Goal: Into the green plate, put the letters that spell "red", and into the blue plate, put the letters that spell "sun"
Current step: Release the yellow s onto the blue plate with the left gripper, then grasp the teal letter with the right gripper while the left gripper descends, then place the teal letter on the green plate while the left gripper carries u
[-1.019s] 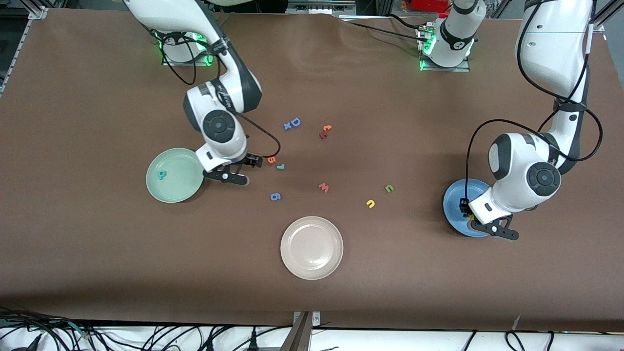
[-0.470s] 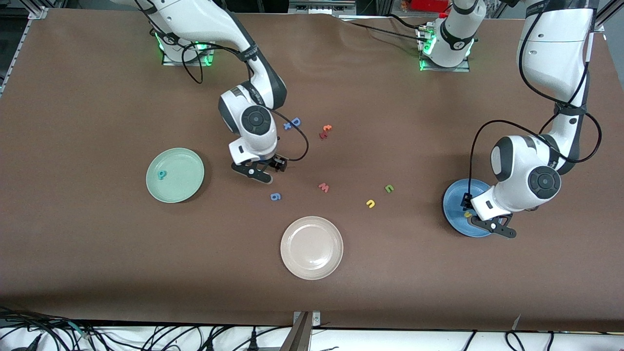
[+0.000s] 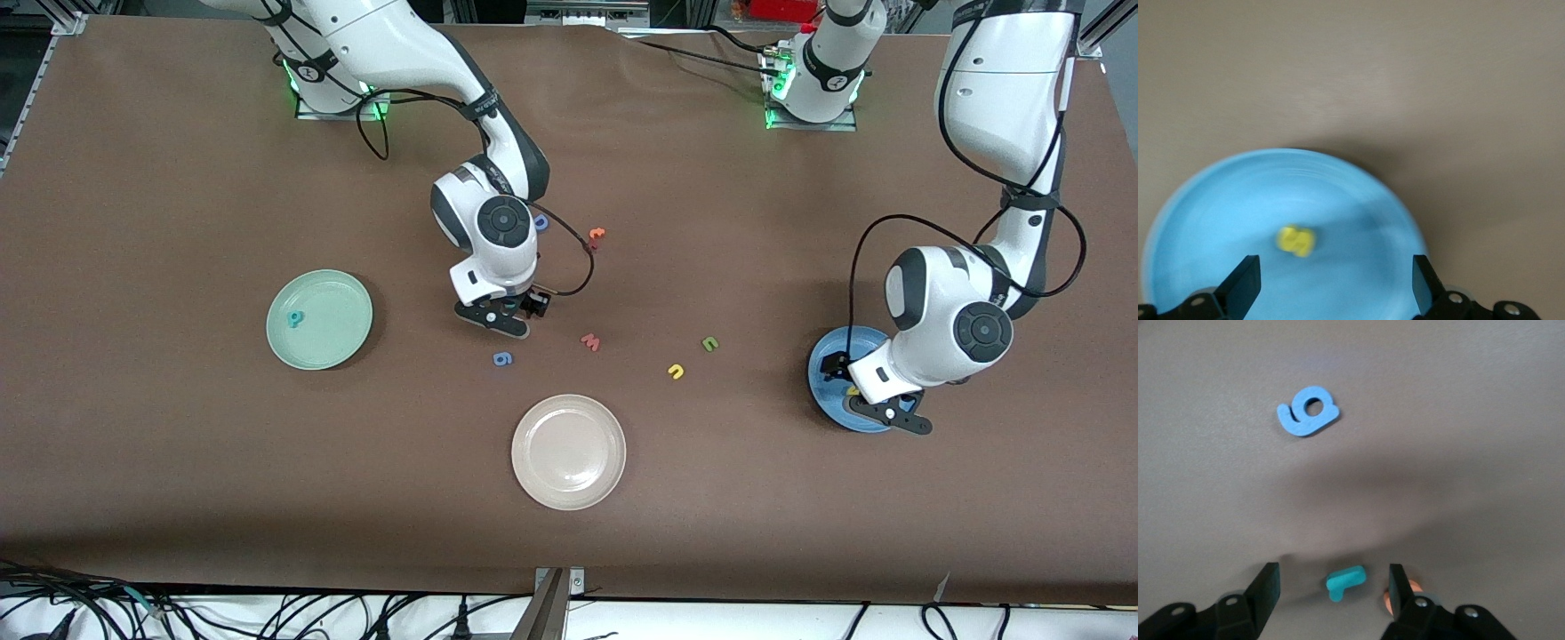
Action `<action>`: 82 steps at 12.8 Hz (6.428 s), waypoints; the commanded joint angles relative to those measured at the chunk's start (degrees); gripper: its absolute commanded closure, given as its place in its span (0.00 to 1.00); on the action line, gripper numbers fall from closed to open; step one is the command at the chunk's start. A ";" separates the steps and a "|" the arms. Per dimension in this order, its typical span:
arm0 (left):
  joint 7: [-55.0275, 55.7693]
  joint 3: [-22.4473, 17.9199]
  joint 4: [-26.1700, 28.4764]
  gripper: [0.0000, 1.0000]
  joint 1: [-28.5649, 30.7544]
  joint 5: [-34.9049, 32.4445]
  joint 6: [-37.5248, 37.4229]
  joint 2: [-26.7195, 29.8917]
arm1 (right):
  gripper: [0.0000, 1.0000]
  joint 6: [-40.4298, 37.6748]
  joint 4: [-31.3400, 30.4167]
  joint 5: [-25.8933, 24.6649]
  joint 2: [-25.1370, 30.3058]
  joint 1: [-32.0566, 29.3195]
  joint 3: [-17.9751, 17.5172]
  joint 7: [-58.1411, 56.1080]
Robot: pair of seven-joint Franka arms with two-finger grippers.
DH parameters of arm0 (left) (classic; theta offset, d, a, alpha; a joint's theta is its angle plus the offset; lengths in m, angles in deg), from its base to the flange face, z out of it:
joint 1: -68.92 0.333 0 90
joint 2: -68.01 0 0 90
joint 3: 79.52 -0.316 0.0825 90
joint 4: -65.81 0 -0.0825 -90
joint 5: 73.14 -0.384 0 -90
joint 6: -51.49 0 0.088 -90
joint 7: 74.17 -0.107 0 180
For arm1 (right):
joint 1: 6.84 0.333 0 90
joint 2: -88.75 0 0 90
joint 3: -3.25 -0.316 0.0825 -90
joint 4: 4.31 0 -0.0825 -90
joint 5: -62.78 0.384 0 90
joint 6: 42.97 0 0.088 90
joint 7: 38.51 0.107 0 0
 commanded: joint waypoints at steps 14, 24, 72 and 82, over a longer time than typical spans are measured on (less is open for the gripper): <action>58.02 -0.28 0.10 0.00 -14.34 4.71 -7.18 2.45 | 0.60 -0.80 0.34 0.20 -2.17 0.92 0.55 -0.40; 59.61 -0.28 -0.25 0.01 -16.81 9.13 -1.03 -2.64 | 0.94 -2.73 1.22 0.29 -1.56 0.39 0.82 -2.42; 8.67 -14.26 -0.34 0.82 -14.35 8.42 -6.65 0.87 | 0.01 -14.95 -12.58 6.00 9.69 -19.47 11.80 -38.81; -6.66 -16.28 -0.34 0.36 -13.47 8.42 -3.75 -1.15 | 0.01 -16.27 -12.40 6.09 15.49 -8.51 11.19 -17.23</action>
